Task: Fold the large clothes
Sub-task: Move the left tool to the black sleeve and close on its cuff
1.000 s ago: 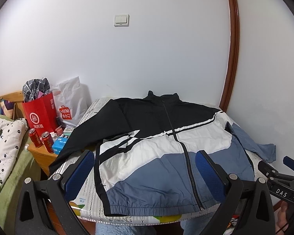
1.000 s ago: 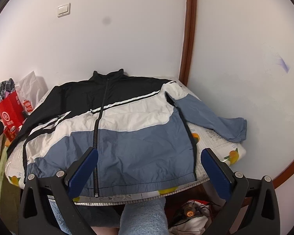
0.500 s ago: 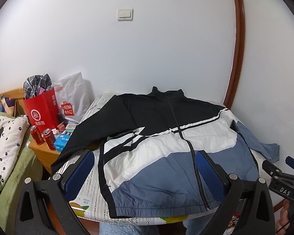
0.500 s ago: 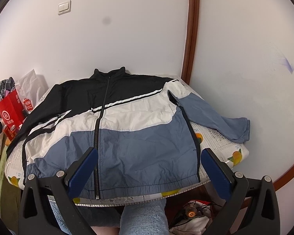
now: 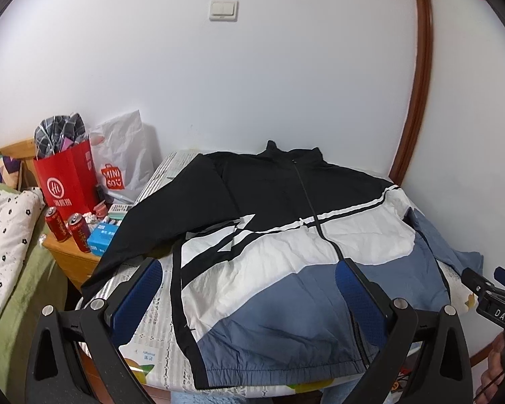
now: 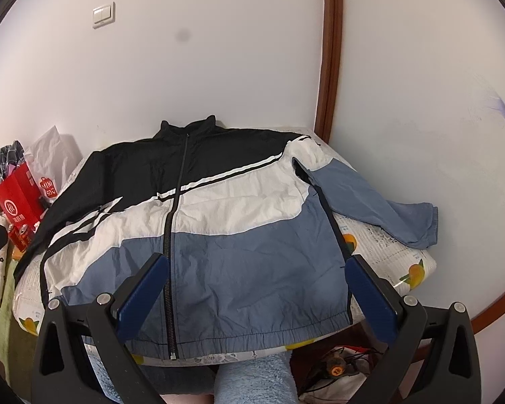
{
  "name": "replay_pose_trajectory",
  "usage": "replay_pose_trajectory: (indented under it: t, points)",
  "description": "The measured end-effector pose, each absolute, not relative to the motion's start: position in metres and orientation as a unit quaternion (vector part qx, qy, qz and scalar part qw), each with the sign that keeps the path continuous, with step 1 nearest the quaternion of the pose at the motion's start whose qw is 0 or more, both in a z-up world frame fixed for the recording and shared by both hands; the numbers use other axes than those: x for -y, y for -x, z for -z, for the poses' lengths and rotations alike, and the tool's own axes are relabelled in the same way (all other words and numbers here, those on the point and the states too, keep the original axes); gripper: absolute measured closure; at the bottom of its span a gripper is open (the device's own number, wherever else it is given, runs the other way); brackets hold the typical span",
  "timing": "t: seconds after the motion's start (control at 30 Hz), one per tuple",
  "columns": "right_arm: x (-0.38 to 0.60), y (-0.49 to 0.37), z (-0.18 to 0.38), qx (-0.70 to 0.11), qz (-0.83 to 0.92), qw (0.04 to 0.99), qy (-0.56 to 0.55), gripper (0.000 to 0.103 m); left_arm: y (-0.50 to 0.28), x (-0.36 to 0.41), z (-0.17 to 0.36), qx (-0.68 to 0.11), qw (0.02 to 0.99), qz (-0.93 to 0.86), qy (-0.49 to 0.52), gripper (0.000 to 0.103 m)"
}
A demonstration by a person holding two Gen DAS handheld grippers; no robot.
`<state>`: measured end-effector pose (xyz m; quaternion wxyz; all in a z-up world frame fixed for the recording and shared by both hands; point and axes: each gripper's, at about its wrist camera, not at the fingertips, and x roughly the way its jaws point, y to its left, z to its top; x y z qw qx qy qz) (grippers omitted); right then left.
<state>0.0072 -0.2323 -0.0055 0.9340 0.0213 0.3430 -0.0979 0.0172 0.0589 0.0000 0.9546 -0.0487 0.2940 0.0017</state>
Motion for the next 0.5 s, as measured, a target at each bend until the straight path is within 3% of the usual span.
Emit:
replay_pose_trajectory:
  t: [0.5]
  points:
    - [0.236, -0.083, 0.049, -0.378, 0.095, 0.921, -0.003, 0.003, -0.096, -0.108, 0.060, -0.370, 0.926, -0.058, 0.054, 0.001]
